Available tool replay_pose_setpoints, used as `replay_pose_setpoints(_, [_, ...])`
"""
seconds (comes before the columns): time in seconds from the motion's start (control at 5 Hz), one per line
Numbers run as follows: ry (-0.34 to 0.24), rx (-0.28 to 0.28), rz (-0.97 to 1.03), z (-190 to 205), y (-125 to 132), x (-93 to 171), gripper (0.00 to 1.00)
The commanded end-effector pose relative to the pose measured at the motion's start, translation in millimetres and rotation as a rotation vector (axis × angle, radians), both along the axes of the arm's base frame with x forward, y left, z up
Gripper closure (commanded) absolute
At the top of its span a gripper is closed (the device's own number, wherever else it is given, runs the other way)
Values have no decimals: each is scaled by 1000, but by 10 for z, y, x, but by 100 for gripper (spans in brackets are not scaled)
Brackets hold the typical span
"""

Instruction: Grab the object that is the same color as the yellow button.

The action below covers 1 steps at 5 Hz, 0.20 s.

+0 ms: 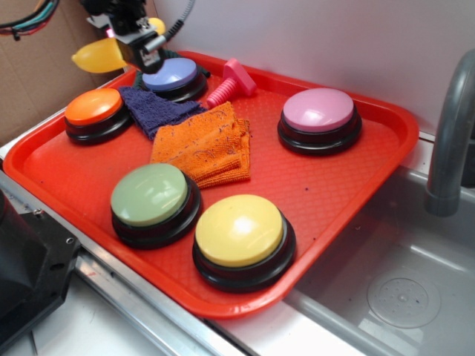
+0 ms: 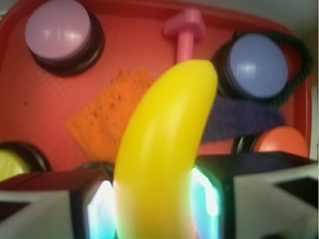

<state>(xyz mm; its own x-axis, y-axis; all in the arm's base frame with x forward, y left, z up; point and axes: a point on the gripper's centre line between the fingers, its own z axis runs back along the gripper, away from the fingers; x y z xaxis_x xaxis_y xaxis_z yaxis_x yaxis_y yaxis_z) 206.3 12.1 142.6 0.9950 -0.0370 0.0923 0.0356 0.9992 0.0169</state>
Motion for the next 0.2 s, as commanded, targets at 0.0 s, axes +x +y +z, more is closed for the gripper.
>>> replay_pose_setpoints(0.0, [-5, 27, 100, 43, 75, -113, 100])
